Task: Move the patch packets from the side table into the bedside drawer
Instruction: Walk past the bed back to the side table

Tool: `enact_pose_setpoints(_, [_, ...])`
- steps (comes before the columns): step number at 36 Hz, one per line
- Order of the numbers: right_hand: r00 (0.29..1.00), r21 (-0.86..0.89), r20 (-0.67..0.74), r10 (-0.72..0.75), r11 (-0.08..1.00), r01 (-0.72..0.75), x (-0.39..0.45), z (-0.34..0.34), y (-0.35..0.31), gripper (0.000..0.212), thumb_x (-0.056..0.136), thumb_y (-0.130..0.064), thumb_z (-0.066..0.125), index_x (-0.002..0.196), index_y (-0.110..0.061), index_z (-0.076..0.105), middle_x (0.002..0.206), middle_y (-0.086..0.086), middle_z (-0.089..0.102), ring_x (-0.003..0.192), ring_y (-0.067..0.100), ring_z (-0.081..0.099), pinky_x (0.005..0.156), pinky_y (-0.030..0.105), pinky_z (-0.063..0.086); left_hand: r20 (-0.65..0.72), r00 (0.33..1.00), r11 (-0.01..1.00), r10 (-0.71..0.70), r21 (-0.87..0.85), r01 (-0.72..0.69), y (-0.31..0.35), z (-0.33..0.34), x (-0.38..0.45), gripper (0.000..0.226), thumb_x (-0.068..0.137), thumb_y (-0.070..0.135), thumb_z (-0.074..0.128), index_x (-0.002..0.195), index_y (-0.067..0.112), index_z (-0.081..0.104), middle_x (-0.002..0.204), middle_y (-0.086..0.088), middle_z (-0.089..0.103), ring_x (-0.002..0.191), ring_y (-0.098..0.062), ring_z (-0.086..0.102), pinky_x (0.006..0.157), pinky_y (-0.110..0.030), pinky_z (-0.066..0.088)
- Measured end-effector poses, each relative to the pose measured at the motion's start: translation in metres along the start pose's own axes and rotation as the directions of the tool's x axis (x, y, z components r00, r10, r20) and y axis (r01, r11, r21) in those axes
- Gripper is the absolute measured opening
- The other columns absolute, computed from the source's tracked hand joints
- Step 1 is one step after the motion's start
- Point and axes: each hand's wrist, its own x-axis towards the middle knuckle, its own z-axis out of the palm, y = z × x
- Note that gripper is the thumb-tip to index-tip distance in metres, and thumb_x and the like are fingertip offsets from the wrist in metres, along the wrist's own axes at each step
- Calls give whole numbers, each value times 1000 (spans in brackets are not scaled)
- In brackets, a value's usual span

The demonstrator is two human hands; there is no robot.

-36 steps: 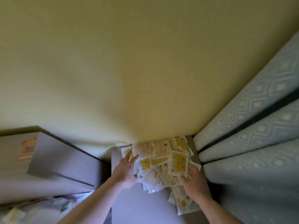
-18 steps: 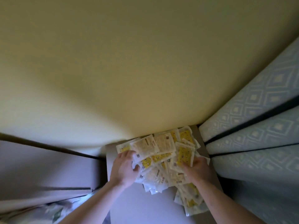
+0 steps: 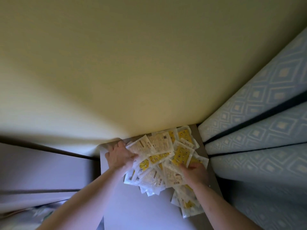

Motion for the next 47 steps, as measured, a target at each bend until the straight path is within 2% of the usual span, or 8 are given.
enact_pose_setpoints(11, [998, 38, -28, -62, 997, 63, -19, -3, 6, 5, 91, -23, 69, 86, -23, 67, 89, -1, 72, 76, 16, 66, 57, 25, 48, 37, 999, 1000, 10, 13, -10, -24, 0, -14, 61, 81, 48, 73, 131, 19, 53, 136, -2, 44, 126, -27, 42, 98, -39, 42])
enact_pose_setpoints(16, [994, 33, -37, -99, 994, 100, -26, -32, 20, 16, 96, -27, 59, 86, -26, 72, 87, -2, 71, 75, 13, 62, 60, 25, 46, 143, 986, 996, -83, -27, 87, -29, -4, -17, 37, 80, 47, 66, 105, 23, 54, 105, 6, 67, 110, -21, 59, 83, -35, 39])
enact_pose_setpoints(23, [995, 213, -101, -11, 977, 33, -54, -69, 44, 18, 100, -18, 55, 89, -16, 69, 84, 3, 69, 75, 19, 63, 58, 28, 43, 222, 969, 956, -106, -247, 161, -40, -20, -39, 36, 78, 34, 79, 97, 18, 52, 95, -2, 66, 79, -19, 61, 54, -24, 44])
enact_pose_setpoints(28, [997, 236, -42, 64, 970, -53, -62, -73, 56, 15, 100, -17, 56, 92, -15, 68, 85, 4, 68, 74, 15, 59, 57, 26, 41, 293, 945, 836, -147, -474, 277, -52, -30, -80, 20, 72, 22, 85, 77, 13, 68, 74, -6, 71, 70, -23, 67, 63, -28, 53])
enact_pose_setpoints(34, [998, 67, 34, 55, 996, -57, -46, -39, 38, 25, 97, -39, 52, 102, -20, 69, 93, 0, 67, 80, 22, 63, 70, 32, 53, 367, 921, 747, -133, -574, 336, -60, -31, -125, 25, 78, 25, 86, 76, 3, 75, 71, 4, 68, 69, -11, 62, 59, -20, 43])
enact_pose_setpoints(38, [998, 90, -7, 69, 994, -68, -41, -14, 25, 27, 99, -29, 54, 115, -11, 66, 110, 13, 68, 97, 34, 64, 83, 38, 55, 386, 912, 732, -139, -581, 357, -68, -22, -138, 27, 73, 38, 89, 75, 13, 79, 70, 13, 75, 81, -7, 68, 61, -22, 45])
enact_pose_setpoints(43, [996, 100, -46, 79, 992, -74, -41, -2, 21, 24, 98, -20, 55, 116, -10, 68, 111, 15, 67, 99, 36, 64, 82, 40, 56, 433, 893, 682, -118, -619, 390, -67, -9, -151, 53, 77, 29, 87, 66, 19, 36, 80, 11, 78, 71, -1, 64, 66, -24, 41])
enact_pose_setpoints(47, [993, 175, -13, 113, 978, -109, -49, -13, 26, 17, 96, -15, 58, 112, -15, 65, 97, 5, 67, 89, 28, 66, 76, 42, 60, 426, 903, 751, -57, -578, 320, -59, -3, -157, 31, 84, 39, 79, 95, 16, 62, 100, 4, 72, 79, -8, 57, 57, -13, 37])
